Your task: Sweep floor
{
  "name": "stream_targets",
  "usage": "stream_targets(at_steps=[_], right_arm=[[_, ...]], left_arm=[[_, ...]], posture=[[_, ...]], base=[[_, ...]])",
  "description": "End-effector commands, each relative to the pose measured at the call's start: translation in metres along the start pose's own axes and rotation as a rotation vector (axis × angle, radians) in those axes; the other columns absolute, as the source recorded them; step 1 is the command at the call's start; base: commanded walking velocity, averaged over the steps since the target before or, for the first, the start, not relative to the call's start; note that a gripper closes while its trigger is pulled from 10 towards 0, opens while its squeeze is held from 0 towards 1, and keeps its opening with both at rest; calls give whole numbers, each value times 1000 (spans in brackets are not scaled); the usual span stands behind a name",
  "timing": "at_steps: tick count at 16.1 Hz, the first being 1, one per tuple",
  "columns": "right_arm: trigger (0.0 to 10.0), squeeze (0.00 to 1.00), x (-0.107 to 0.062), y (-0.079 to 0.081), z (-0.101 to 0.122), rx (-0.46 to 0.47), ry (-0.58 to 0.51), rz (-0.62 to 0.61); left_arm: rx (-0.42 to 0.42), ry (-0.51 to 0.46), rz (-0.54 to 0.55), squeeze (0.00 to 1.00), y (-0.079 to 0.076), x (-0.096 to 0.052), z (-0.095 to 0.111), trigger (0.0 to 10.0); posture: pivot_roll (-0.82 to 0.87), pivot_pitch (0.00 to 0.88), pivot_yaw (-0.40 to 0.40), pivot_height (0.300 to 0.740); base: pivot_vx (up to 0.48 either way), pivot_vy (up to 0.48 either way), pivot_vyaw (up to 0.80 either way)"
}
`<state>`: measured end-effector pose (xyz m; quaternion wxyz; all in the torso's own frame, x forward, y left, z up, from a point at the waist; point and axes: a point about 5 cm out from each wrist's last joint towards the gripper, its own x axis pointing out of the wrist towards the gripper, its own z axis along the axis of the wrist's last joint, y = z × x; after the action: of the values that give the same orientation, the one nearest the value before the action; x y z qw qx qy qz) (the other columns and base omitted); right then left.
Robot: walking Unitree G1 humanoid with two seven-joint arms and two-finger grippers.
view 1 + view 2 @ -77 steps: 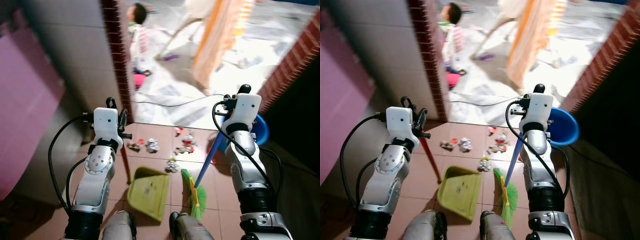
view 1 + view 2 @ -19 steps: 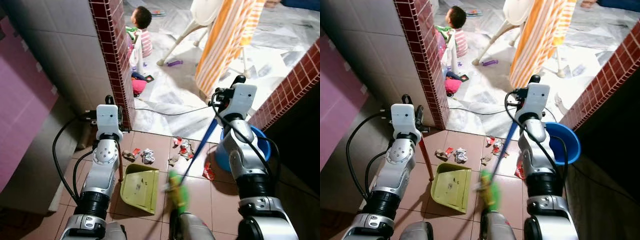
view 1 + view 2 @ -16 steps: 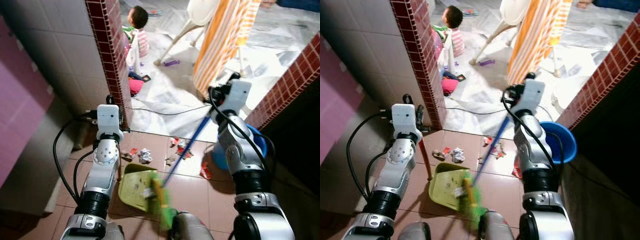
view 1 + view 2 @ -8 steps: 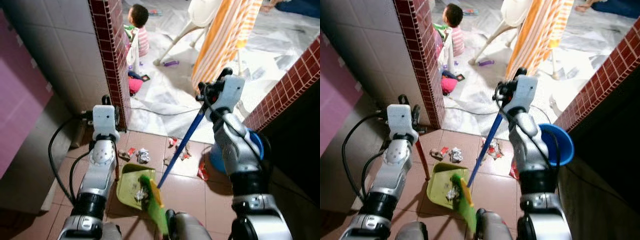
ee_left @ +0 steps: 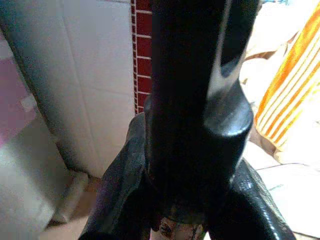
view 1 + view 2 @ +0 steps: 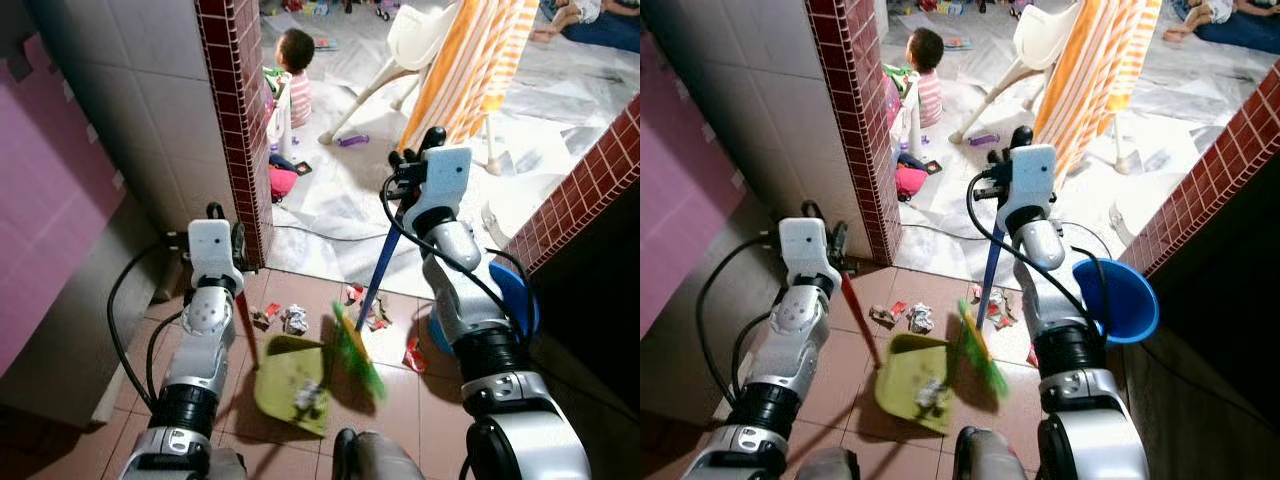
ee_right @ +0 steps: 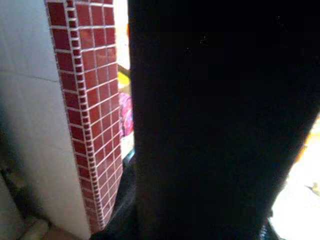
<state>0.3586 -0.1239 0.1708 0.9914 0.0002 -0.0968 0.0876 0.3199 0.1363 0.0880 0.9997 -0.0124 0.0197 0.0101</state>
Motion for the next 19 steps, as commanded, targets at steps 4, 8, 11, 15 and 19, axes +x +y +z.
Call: stream_targets(at_steps=[4, 8, 11, 15, 19], right_arm=[[10000, 0, 2, -7, 2, -14, -37, -65], [10000, 0, 0, -18, 0, -42, -29, -94], [10000, 0, 1, -18, -1, -44, -29, -107], [10000, 0, 5, -9, -1, -48, -27, -88], [10000, 0, 5, -11, -3, -79, -17, -120]], left_arm=[[18, -59, -65, 0, -1, 5, 18, 10000], [4, -43, -156, 0, -16, 2, 16, 10000], [5, -31, -206, 0, -24, -1, 17, 10000], [34, -45, -201, 0, -17, -5, 19, 10000], [8, -17, -230, 0, -18, -10, 16, 10000]], posture=[[-6, 37, -5, 740], [-23, 52, -9, 740], [-11, 59, -15, 740], [11, 74, -23, 740], [15, 77, -18, 740]], base=[[0, 120, 0], [0, 480, 0], [0, 480, 0], [0, 240, 0], [0, 0, 0]])
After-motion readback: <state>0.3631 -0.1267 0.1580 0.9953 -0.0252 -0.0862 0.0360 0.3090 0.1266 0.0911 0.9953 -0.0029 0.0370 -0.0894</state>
